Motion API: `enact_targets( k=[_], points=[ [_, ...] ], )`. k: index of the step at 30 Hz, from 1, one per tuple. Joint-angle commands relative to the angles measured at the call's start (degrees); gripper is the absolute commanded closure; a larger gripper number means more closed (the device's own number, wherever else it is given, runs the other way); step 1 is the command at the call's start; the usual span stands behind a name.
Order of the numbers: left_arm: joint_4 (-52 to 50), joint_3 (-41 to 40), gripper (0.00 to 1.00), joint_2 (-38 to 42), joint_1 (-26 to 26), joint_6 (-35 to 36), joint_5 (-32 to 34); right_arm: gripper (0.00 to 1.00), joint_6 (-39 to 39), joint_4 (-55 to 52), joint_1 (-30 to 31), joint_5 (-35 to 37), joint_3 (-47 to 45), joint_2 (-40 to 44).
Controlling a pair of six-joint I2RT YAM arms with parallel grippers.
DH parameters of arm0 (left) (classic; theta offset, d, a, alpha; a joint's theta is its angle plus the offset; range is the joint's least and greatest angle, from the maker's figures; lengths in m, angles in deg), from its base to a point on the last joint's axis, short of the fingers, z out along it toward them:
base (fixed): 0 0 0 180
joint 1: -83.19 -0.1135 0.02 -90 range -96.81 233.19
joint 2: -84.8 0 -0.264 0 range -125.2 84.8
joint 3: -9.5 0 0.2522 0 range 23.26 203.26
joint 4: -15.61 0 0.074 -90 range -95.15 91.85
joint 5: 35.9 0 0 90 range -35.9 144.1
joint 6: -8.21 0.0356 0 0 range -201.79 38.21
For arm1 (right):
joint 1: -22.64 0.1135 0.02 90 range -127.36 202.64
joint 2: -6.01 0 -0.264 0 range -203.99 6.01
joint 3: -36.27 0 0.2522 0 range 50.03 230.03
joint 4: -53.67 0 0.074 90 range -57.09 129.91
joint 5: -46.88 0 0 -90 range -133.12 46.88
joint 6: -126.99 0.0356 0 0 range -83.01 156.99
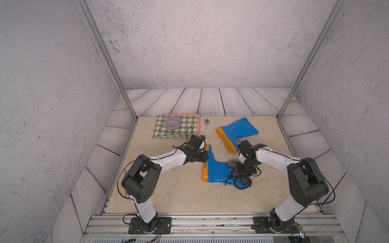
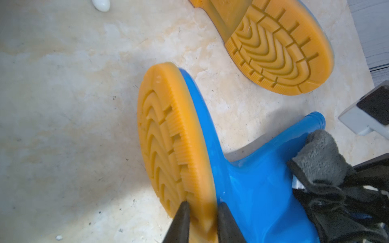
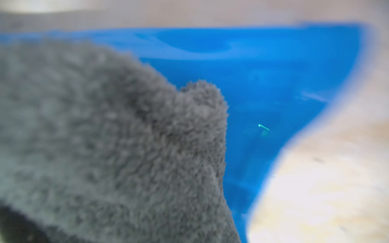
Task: Wipe the rubber boots with a cloth
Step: Wipe the dirt off the rubber boot.
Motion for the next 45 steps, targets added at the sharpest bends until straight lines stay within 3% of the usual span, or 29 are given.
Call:
enact_targets(
  k=[1, 7, 12, 16, 24, 32, 45],
  points=[
    [-5.3, -3.2, 0.76, -4.3, -1.7, 1.2, 4.8, 1.0, 0.0, -3.9, -3.5, 5.4, -2.7, 2.1],
    [-4.6, -4.0, 0.76, -3.9, -2.0, 0.9, 4.3, 1.0, 1.0, -5.4, -2.1, 5.1, 2.0, 5.2],
    [-3.4, -4.5, 0.77, -4.0, -2.0, 0.4, 3.7, 1.0, 4.9, -6.3, 11.2, 6.4, 10.5, 6.6],
    [-2.4, -4.9, 0.77, -4.3, -2.2, 0.6, 3.4, 1.0, 5.8, -4.4, 21.7, 8.4, 15.0, 1.9],
    [-0.1, -7.3, 0.77, -3.2, -2.7, 0.4, 2.2, 1.0, 5.9, -2.4, 32.3, 14.3, 17.6, -8.5],
    [1.2, -9.0, 0.77, -1.7, -2.9, 0.0, 1.5, 1.0, 10.4, -1.2, 33.2, 20.8, 8.2, -6.5],
    [1.2, -8.9, 0.77, -2.4, -3.3, 0.1, 1.1, 1.0, 14.3, 0.4, 27.7, 18.2, -5.8, 5.2]
  ],
)
